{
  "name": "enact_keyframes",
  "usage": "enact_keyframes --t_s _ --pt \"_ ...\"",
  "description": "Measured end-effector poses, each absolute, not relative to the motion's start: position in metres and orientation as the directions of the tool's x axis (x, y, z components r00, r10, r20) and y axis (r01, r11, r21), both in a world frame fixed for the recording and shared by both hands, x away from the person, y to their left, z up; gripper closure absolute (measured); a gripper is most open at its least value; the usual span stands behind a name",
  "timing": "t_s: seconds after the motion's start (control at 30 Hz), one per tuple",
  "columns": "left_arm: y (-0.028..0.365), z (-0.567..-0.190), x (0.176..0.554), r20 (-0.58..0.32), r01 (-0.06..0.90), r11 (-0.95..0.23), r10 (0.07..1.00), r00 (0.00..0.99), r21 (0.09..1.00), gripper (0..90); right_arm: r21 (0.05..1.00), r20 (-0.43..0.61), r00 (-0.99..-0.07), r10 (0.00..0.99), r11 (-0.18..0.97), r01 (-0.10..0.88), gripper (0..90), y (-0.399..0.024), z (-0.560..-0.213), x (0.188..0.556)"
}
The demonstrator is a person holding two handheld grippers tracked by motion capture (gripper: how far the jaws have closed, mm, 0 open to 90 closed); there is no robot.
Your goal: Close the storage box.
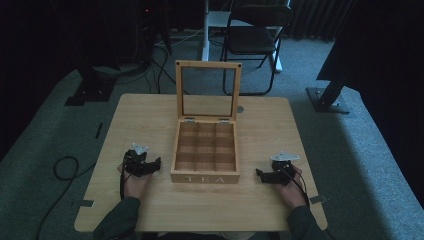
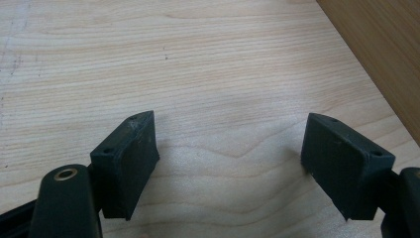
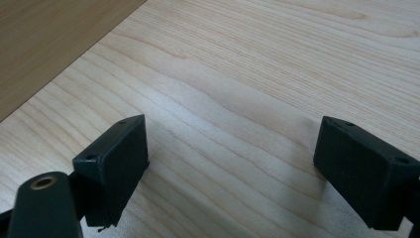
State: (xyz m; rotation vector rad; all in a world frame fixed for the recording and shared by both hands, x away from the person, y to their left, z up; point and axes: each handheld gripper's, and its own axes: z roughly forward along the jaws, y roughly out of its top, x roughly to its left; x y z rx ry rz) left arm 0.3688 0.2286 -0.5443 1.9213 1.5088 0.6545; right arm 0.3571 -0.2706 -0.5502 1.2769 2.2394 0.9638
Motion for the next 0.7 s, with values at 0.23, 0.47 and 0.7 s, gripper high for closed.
enact_keyframes --t_s 0.23,0.47,0.7 --pt "0.2280 -0.5444 0.3698 0.014 0.668 -0.195 0.964 0.266 0.718 22.1 0.724 0.005 -0.515 0.857 0.352 0.594 13.3 -0.2702 -0.5502 0.3561" --pt "0.2276 -0.5445 0.3701 0.016 0.670 -0.185 0.968 0.250 0.719 22.2 0.725 0.005 -0.519 0.855 0.354 0.591 13.4 -0.2704 -0.5503 0.3553" --pt "0.2253 -0.5430 0.3696 0.014 0.682 -0.176 0.972 0.236 0.710 25.2 0.725 0.005 -0.521 0.853 0.356 0.590 13.4 -0.2706 -0.5503 0.3553"
